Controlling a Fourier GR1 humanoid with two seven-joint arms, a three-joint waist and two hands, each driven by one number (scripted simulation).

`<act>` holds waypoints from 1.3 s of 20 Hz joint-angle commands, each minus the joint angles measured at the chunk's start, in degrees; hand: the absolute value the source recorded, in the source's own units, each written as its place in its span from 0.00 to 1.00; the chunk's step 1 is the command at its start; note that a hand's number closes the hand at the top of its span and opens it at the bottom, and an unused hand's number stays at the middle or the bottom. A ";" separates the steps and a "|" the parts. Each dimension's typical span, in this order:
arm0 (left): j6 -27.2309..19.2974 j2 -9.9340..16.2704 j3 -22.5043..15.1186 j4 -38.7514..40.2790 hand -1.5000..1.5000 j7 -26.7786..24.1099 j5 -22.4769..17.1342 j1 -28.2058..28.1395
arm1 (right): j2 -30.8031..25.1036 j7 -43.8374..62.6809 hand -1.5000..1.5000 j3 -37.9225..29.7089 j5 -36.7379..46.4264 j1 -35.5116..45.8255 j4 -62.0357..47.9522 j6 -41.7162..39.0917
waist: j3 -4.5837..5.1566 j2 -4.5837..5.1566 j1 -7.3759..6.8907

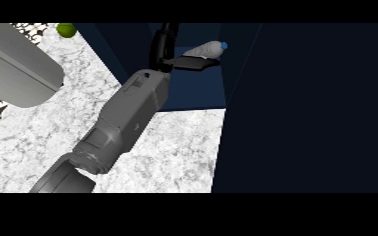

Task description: Pick up the bottled water, place it into the cabinet and close the cabinet

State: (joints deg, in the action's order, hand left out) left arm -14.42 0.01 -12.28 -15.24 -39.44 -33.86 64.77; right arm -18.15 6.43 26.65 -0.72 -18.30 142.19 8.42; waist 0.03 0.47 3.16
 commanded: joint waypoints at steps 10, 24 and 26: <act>-0.81 -0.01 -9.69 -26.10 1.00 5.34 -3.40 -19.80 | 0.33 5.88 0.00 1.88 3.80 -0.38 6.20 1.69 | -0.01 -1.04 -3.43; -5.44 12.92 -17.96 -65.30 1.00 13.72 0.81 -49.62 | -7.68 15.27 1.00 8.45 3.17 4.31 6.45 -5.14 | 0.01 -1.16 -4.54; -4.11 14.32 -19.05 -70.49 1.00 11.07 0.93 -56.49 | -5.80 16.25 1.00 10.87 2.80 6.22 4.62 -4.65 | 0.02 -1.01 -4.60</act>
State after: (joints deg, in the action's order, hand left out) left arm -19.13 10.54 -29.55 -75.83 -27.05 -33.62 18.35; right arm -24.00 18.11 33.99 0.61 -12.39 142.46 4.37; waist 0.02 -0.64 -1.39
